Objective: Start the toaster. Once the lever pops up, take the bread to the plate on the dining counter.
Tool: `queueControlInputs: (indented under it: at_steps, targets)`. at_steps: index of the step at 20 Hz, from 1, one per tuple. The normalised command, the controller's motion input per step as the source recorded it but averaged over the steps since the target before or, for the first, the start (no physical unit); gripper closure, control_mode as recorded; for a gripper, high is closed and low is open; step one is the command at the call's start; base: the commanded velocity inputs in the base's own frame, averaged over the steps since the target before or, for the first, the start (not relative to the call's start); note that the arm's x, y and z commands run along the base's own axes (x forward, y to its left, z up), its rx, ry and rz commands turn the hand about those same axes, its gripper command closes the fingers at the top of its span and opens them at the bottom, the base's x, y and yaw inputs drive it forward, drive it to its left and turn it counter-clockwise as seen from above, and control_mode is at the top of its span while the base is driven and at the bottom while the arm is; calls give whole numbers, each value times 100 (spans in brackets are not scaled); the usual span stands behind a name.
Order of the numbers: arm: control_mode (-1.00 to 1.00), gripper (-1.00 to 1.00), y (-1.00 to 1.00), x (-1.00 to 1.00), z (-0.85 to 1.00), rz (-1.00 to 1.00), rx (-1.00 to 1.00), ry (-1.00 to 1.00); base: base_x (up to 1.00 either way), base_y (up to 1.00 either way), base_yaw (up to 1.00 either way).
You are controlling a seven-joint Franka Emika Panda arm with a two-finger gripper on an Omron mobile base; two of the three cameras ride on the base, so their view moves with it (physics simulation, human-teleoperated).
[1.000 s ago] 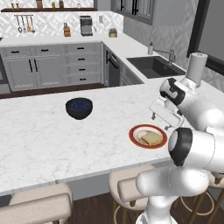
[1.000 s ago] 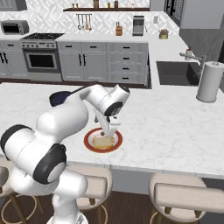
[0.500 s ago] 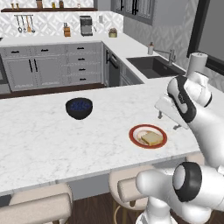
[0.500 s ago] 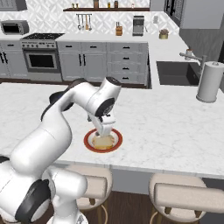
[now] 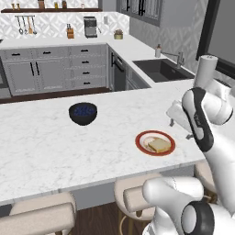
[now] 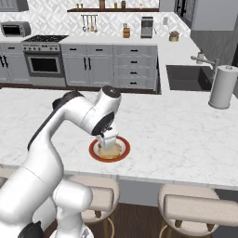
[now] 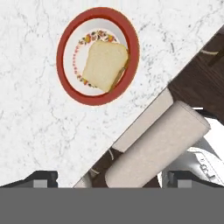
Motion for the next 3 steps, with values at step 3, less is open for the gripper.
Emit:
queueControlInputs:
  at_steps: [3]
  targets:
    - [-100, -100, 0, -7, 18, 3, 0, -17, 0, 0, 0]
